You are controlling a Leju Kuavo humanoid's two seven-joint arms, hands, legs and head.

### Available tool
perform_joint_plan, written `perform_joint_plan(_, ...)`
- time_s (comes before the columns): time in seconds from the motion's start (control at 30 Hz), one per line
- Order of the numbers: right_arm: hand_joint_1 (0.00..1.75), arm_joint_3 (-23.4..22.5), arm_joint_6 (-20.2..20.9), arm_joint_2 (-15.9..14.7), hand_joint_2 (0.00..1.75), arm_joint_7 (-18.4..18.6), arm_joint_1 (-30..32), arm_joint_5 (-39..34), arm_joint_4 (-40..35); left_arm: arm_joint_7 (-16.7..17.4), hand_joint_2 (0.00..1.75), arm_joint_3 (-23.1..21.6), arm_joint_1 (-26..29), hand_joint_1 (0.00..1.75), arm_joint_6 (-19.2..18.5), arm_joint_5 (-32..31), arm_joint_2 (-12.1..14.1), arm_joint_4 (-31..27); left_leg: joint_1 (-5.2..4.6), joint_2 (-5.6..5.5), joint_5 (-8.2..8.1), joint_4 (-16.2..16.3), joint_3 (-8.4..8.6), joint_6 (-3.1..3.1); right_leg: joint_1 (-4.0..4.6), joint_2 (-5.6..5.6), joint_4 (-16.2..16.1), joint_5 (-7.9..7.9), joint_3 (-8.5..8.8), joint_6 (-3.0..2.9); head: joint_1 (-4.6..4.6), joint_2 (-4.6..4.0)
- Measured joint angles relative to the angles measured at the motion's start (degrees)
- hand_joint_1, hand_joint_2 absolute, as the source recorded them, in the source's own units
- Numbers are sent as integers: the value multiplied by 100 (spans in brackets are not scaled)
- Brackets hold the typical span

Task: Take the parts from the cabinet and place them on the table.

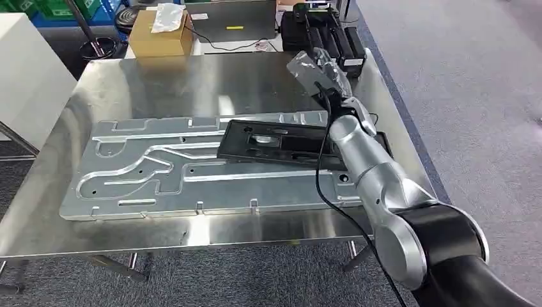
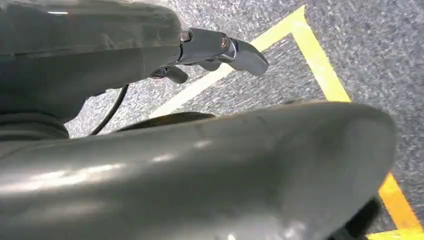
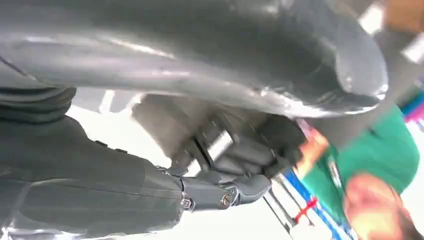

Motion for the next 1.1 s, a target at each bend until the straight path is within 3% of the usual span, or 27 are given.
perform_joint_plan(0.03, 0, -68, -74, -11, 0, -101, -3, -88, -31, 0, 0, 0, -6, 0, -7, 0, -2, 0, 8, 1, -72, 335, -164, -18, 1, 0, 2, -1, 1, -1, 0, 0)
perform_joint_plan(0.07, 0, -159, -150, -15, 0, -214, -4, -187, -80, 0, 0, 0, -9, 0, -7, 0, -2, 0, 18, 1, -2, 377, -200, -26, 1, 1, 6, -3, 5, 1, 0, 0)
perform_joint_plan(0.1, 0, -214, -197, -15, 0, -313, -9, -238, -118, 0, 0, 0, -12, 0, -4, 2, 0, 0, 26, 2, 172, 157, -111, -27, -1, 3, 16, -10, 8, 7, 0, 0)
perform_joint_plan(0.17, 0, -325, -318, -15, 0, -582, -18, -423, -255, 0, 0, 0, -23, 0, 0, 17, 0, 0, 35, 7, 706, -774, 319, -12, -8, 14, 57, -51, 21, 35, 0, 0)
perform_joint_plan(0.2, 0, -365, -350, -15, 0, -698, -35, -498, -317, 0, 0, 0, -29, 0, 11, 22, 0, 0, 34, 15, 830, -1215, 491, 10, -9, 13, 92, -81, 23, 64, 0, 0)
perform_joint_plan(0.23, 0, -391, -374, -15, 0, -805, -53, -568, -352, 0, 0, 0, -34, 0, 15, 42, -4, 0, 4, 9, 751, -1293, 577, 24, 34, 17, 123, -99, -10, 98, 2, 0)
perform_joint_plan(0.27, 0, -448, -345, 11, 0, -1057, 14, -770, -477, 4, 0, 15, -48, 0, 55, 94, -9, 0, 8, -10, 734, -1310, 573, 73, 27, 13, 123, -84, -30, 124, 7, 2)
perform_joint_plan(0.33, 0, -454, -229, 127, 0, -1502, 383, -1196, -1063, 11, 0, 63, -31, 0, 107, 166, -9, 0, -6, -18, 730, -1324, 576, 103, 24, 7, 94, -76, -7, 161, 11, 2)
perform_joint_plan(0.4, 0, -376, -190, 214, 0, -1499, 632, -1420, -1513, 15, 0, 109, -34, 0, 133, 199, -18, 0, 31, -5, 774, -1390, 604, 195, 5, 6, 119, -126, -22, 233, 9, 0)
perform_joint_plan(0.43, 0, -345, -177, 227, 0, -1551, 727, -1471, -1681, 15, 0, 129, -47, 0, 147, 210, -20, 0, 29, -9, 781, -1405, 607, 211, -9, 0, 255, -226, -71, 257, 18, 0)
perform_joint_plan(0.47, 0, -289, -153, 245, 0, -1610, 838, -1536, -1882, 15, 0, 144, -54, 0, 153, 254, -22, 0, 29, -6, 783, -1406, 603, 249, -12, 1, 598, -433, -227, 273, 13, 0)
perform_joint_plan(0.53, 0, -93, -124, 256, 0, -1702, 1209, -1766, -2304, 13, 0, 192, -36, 0, 162, 313, -22, 0, 28, -12, 778, -1405, 611, 261, -16, 1, 1481, -801, -641, 303, 15, 0)
perform_joint_plan(0.57, 0, 16, -127, 258, 0, -1722, 1433, -1860, -2495, 9, 0, 223, -25, 0, 173, 326, -22, 0, 28, -18, 774, -1403, 611, 266, -19, 1, 1742, -855, -783, 309, 15, 0)
perform_joint_plan(0.6, 0, 152, -133, 258, 0, -1742, 1690, -1969, -2737, 4, 0, 262, -16, 0, 177, 370, -22, 0, 28, -24, 773, -1402, 615, 265, -21, 1, 1755, -780, -811, 306, 15, 0)
perform_joint_plan(0.63, 0, 277, -146, 258, 0, -1746, 1962, -2059, -3007, 7, 0, 295, -6, 0, 177, 415, -22, 0, 25, -26, 781, -1395, 618, 262, -19, 1, 1529, -609, -714, 290, 15, 0)
perform_joint_plan(0.7, 0, 663, -235, 254, 0, -1748, 2608, -2194, -3666, 54, 0, 380, -2, 0, 127, 555, -22, 0, 17, -32, 769, -1385, 632, 246, -11, 1, 556, -131, -222, 224, 15, 0)
perform_joint_plan(0.73, 0, 879, -294, 241, 0, -1753, 2918, -2218, -3943, 89, 0, 441, 1, 0, 97, 614, -22, 0, 15, -30, 760, -1384, 631, 232, 1, 2, 161, -69, -48, 185, 15, 0)
perform_joint_plan(0.77, 0, 1092, -354, 223, 0, -1768, 3248, -2260, -4184, 120, 0, 492, 0, 0, 79, 647, -22, 0, -29, -31, 750, -1361, 613, 198, 43, 2, 99, -65, -15, 178, 11, 0)
perform_joint_plan(0.87, 0, 1555, -531, 131, 0, -1766, 4071, -2542, -4711, 171, 0, 610, 16, 0, 46, 728, -20, 0, -1, -28, 778, -1402, 626, 113, 65, 12, 119, -57, -28, 130, 11, 0)
perform_joint_plan(0.9, 0, 1719, -598, 90, 0, -1746, 4274, -2692, -4845, 186, 0, 651, 25, 0, 33, 741, -11, 0, -35, -33, 758, -1389, 616, 68, 3, 1, 44, -5, -25, 63, 11, 0)
perform_joint_plan(0.93, 0, 1841, -610, 70, 0, -1746, 4416, -2772, -4931, 195, 0, 691, 24, 0, 17, 750, -2, 0, -10, -19, 603, -1291, 578, 44, -5, -13, 20, 28, -34, 23, 11, 0)
perform_joint_plan(0.97, 0, 1963, -612, 59, 0, -1750, 4534, -2837, -5012, 206, 0, 717, 30, 0, 7, 756, 7, 0, -7, -6, 324, -997, 491, 30, -8, -12, 20, 55, -62, -18, -15, 0)
perform_joint_plan(1.03, 0, 2110, -621, 33, 0, -1750, 4746, -2878, -5088, 225, 0, 748, 29, 0, -7, 765, 33, 0, 14, -5, -197, -168, 225, 1, 4, -15, 23, 98, -122, -38, -20, 0)
perform_joint_plan(1.07, 0, 2153, -629, 15, 0, -1744, 4854, -2902, -5106, 234, 0, 765, 30, 0, -7, 776, 41, 0, 17, -5, -370, 200, 128, -14, 7, -26, 35, 132, -173, -36, -20, 0)
perform_joint_plan(1.1, 0, 2169, -636, 0, 0, -1742, 4927, -2905, -5108, 238, 0, 783, 34, 0, -7, 776, 50, 0, 21, -4, -384, 282, 153, -23, 7, -30, 49, 164, -224, -30, -22, 0)
